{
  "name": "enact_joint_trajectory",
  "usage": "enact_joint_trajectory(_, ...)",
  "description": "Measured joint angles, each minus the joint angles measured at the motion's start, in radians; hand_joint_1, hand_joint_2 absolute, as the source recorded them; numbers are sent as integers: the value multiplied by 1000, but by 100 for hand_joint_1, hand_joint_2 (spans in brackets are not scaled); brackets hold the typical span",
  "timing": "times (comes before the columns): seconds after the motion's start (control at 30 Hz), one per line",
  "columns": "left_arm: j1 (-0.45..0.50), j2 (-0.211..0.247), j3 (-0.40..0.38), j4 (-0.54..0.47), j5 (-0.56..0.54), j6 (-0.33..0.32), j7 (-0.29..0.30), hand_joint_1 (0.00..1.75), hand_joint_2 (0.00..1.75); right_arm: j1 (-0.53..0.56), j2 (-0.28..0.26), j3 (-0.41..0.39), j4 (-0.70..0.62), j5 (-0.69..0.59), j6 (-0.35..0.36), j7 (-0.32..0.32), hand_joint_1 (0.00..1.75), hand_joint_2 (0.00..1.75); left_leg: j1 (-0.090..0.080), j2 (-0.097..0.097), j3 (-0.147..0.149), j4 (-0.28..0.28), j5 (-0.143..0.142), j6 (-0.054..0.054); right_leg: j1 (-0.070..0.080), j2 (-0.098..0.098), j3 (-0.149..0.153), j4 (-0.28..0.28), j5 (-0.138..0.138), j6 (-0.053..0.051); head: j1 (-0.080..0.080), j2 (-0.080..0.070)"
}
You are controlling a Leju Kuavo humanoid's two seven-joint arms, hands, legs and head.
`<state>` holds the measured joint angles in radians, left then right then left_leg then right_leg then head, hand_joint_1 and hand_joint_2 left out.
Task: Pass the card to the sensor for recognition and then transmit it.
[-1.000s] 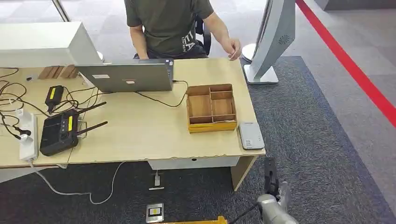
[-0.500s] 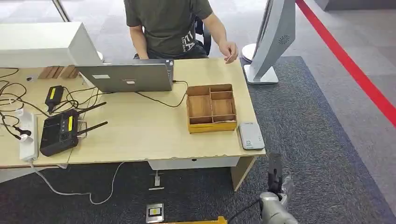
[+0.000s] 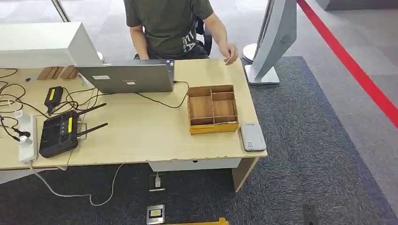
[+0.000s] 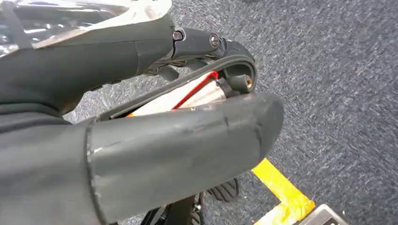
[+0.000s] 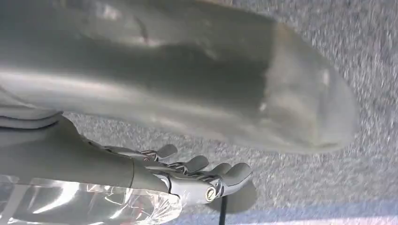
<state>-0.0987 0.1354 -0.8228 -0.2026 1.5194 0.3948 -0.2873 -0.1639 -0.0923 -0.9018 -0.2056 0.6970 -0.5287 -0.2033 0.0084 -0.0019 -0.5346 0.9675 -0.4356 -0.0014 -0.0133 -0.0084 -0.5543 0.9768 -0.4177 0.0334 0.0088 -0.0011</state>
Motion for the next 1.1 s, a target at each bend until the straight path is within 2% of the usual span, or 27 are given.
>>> enact_joint_trajectory(0.3,-1,-3,22,0,0,-1,0,0,0,1,-24,-34,16,0,4,0,0,0,0,0,1,0,0,0,0,0,0,0,0,0,0,0)
enact_joint_trajectory(0.87,-1,-5,24,0,0,-1,0,0,0,1,-34,-53,30,0,4,0,0,0,0,0,1,0,0,0,0,0,1,0,0,0,0,0)
enact_joint_trajectory(1.1,-2,-6,26,0,0,15,32,0,0,-10,-32,-54,32,10,2,-43,0,0,0,0,0,0,0,0,0,0,1,0,0,0,0,0)
